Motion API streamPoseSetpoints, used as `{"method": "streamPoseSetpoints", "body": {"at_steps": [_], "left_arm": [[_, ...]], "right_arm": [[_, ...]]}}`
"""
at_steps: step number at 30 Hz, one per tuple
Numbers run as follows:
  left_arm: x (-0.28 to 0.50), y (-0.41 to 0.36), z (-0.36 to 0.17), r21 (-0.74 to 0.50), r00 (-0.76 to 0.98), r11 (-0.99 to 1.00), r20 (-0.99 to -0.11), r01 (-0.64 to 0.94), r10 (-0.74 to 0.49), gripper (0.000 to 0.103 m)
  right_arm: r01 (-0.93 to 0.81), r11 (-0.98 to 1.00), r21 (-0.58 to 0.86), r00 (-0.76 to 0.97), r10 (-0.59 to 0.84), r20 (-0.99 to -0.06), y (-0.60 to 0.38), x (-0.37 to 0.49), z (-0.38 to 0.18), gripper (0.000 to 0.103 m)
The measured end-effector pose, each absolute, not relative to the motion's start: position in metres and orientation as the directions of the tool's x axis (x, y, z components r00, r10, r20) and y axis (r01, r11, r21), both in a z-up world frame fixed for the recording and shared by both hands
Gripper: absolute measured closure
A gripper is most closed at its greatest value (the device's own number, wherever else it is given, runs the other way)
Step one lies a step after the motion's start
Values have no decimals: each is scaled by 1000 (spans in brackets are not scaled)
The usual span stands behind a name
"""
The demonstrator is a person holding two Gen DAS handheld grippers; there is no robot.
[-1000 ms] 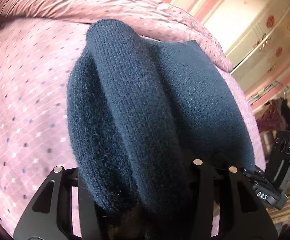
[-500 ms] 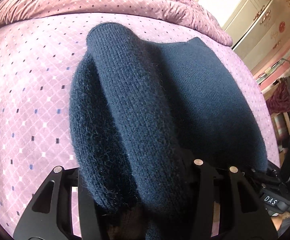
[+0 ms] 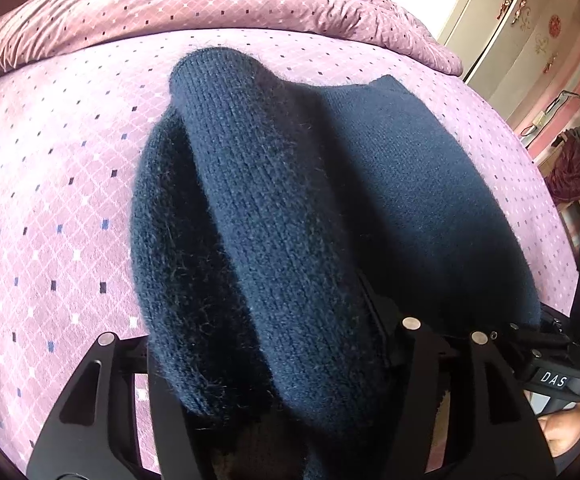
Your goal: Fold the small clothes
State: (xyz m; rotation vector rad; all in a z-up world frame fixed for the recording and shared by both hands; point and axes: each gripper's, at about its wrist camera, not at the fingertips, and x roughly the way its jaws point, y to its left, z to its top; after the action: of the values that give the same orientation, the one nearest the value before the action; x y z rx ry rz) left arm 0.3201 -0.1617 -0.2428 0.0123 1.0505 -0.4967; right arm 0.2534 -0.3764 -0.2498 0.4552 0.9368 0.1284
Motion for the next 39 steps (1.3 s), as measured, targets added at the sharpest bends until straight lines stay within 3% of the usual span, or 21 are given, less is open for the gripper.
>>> {"method": "streamPoseSetpoints", "body": {"at_steps": [7,14,16,18,23,27,30,34,39], "left_arm": [[323,-164,-246,-208,403,898,-838,387,-368,21],[322,-165,-236,-178,412,903,-844,391,-345,20],[322,-162,-234,-182,414,905,-842,385,-346,20],[321,-159,-231,-191,416,903,-837,386,-355,20],[317,-153,-219,-175,431,900,-831,399,-352,20],[315,-143,-206,-165,459,902,-816,399,-352,20],[310,-135,-189,-66,547,918,-785,390,-289,13],[314,-138,-194,81,589,925,-791,371,-167,12],[315,-136,-213,117,573,927,-811,357,-119,10]], "right_arm": [[95,880,465,563,338,-754,-384,260,-257,28],[88,877,472,551,352,-756,-384,262,-250,24],[94,879,467,562,340,-754,-384,259,-247,18],[89,901,425,585,298,-754,-382,254,-241,12],[34,945,326,649,227,-726,-383,244,-209,11],[23,974,227,694,148,-705,-384,241,-186,5],[12,985,174,721,112,-684,-379,239,-175,5],[21,984,179,734,106,-671,-376,236,-170,5],[43,981,190,748,95,-657,-375,227,-168,5]]}}
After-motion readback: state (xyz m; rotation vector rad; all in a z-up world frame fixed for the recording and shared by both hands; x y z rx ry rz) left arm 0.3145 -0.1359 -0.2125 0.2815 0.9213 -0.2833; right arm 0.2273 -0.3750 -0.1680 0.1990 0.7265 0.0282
